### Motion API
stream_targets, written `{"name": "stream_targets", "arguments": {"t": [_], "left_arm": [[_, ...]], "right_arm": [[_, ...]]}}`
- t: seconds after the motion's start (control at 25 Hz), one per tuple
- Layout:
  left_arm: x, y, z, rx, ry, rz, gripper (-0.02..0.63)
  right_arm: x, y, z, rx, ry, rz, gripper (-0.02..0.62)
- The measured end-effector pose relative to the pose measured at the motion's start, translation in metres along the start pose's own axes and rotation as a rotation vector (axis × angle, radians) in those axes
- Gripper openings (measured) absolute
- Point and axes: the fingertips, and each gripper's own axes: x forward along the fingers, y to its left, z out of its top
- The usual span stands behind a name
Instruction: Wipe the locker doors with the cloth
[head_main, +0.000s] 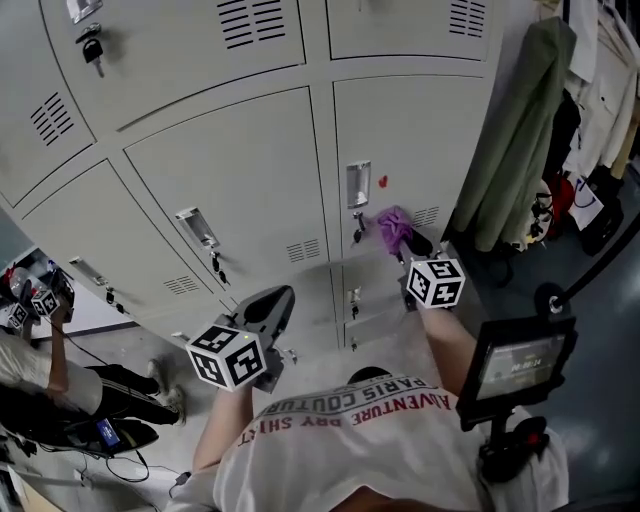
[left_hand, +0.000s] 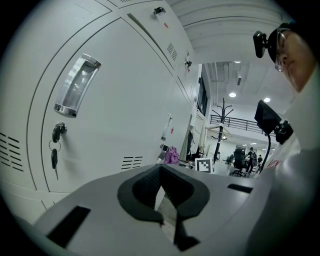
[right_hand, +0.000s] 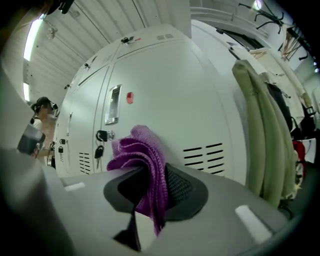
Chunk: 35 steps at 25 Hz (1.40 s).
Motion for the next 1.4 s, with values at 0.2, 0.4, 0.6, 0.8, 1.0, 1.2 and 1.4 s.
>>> {"name": "stream_targets", "arguments": {"t": [0.2, 0.4, 0.6, 0.8, 1.0, 1.2, 1.4], "left_arm": [[0.002, 0.003, -0.001, 0.002, 0.007, -0.002, 0.0], [0.003, 0.01, -0.006, -0.01, 0.018, 0.005, 0.0], [0.006, 0.009, -0.005, 0.002, 0.02, -0.01, 0.0], [0.009, 0.0, -0.009, 0.002, 0.028, -0.044, 0.0], [0.008, -0.035, -0.009, 0.032, 0.03, -0.137, 0.0], [-0.014, -0.083, -0.01, 0.062, 0.002, -0.203, 0.0], [-0.062, -0.147, -0.031, 0.061, -0.013, -0.218, 0.0]], "right_arm": [[-0.016, -0.064, 0.009, 0.014, -0.025, -0.144, 0.078], [-0.031, -0.127, 0.009, 0.095, -0.02, -0.285, 0.078], [-0.032, -0.135, 0.007, 0.11, 0.011, -0.297, 0.077], [-0.054, -0.102, 0.008, 0.113, 0.054, -0.223, 0.077], [-0.104, 0.012, 0.02, 0.192, 0.091, 0.084, 0.077], [-0.168, 0.108, 0.047, 0.147, 0.107, 0.318, 0.078], [-0.246, 0.167, 0.044, 0.041, 0.147, 0.403, 0.077]]}}
